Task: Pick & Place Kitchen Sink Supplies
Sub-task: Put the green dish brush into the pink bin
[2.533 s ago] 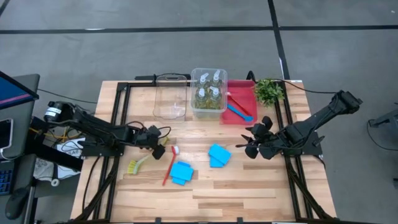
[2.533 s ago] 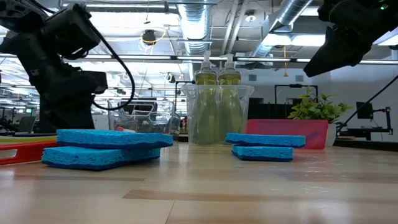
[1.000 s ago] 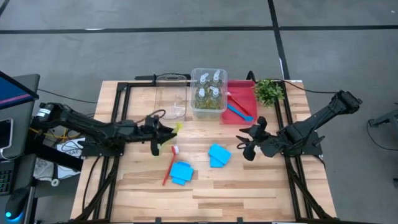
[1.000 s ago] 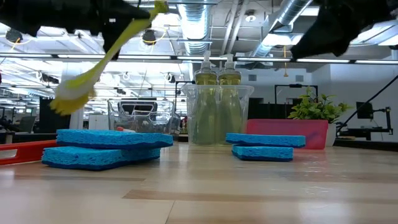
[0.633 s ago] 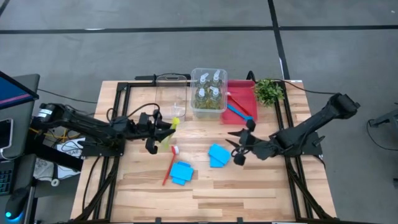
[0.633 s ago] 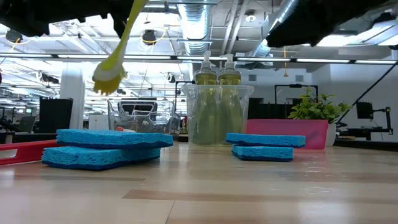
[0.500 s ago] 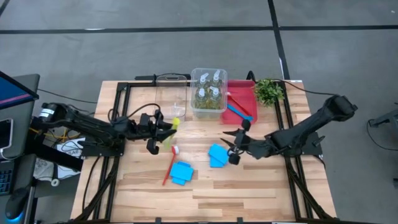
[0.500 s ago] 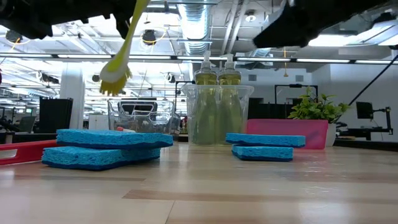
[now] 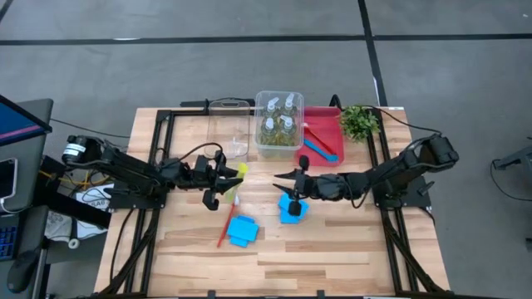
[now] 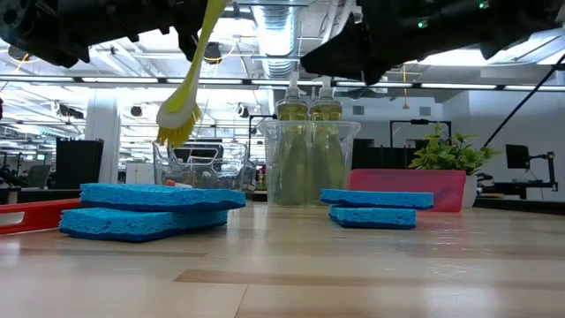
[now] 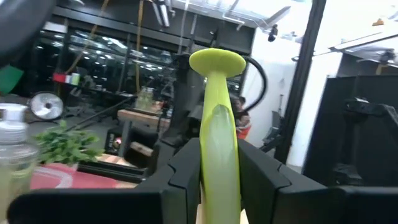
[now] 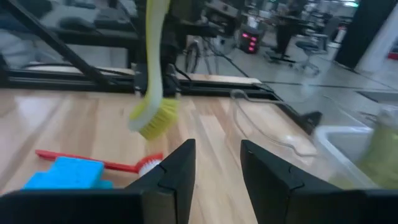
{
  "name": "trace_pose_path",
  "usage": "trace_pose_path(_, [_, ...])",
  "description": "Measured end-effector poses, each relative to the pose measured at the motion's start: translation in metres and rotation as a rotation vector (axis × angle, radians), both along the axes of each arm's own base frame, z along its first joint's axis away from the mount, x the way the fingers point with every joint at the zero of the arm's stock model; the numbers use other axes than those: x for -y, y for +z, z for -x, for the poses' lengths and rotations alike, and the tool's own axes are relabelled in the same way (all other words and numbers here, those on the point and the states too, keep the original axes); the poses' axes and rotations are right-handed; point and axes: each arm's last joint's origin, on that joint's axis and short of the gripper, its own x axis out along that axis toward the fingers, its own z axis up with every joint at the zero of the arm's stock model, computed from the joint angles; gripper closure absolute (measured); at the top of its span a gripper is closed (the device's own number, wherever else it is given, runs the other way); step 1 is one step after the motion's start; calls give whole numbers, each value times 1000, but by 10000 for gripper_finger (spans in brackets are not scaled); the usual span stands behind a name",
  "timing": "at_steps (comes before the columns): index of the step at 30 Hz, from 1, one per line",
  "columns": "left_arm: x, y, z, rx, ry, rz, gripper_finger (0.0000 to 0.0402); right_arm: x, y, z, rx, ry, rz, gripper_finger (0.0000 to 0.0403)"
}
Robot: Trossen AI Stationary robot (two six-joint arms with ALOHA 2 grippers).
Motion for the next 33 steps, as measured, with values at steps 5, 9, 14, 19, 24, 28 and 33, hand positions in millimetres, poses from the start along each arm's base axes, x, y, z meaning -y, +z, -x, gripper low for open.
trace_pose_path(5, [4, 0, -15, -14, -45, -16, 315, 2, 0, -17, 5, 86, -9, 282])
trace_pose_path(9, [7, -2, -27, -31, -56, -21, 315, -3, -3, -31, -8, 149, -12, 282])
trace_pose_path(14, [11, -5, -41, -50, -65, -24, 315, -11, -9, -46, -32, 173, -9, 282])
trace_pose_path(19, [19, -4, -52, -46, -128, -37, 314, -14, -13, -59, -42, 174, -8, 282])
trace_pose_path(24, [23, -4, -57, -47, -138, -38, 314, -16, -8, -68, -27, 175, -10, 282])
trace_pose_path(28, [23, -3, -57, -42, -141, -37, 314, -17, -1, -71, -5, 204, -14, 282])
trace_pose_path(33, [22, -4, -57, -48, -135, -38, 314, -19, 8, -74, 31, 228, -19, 282])
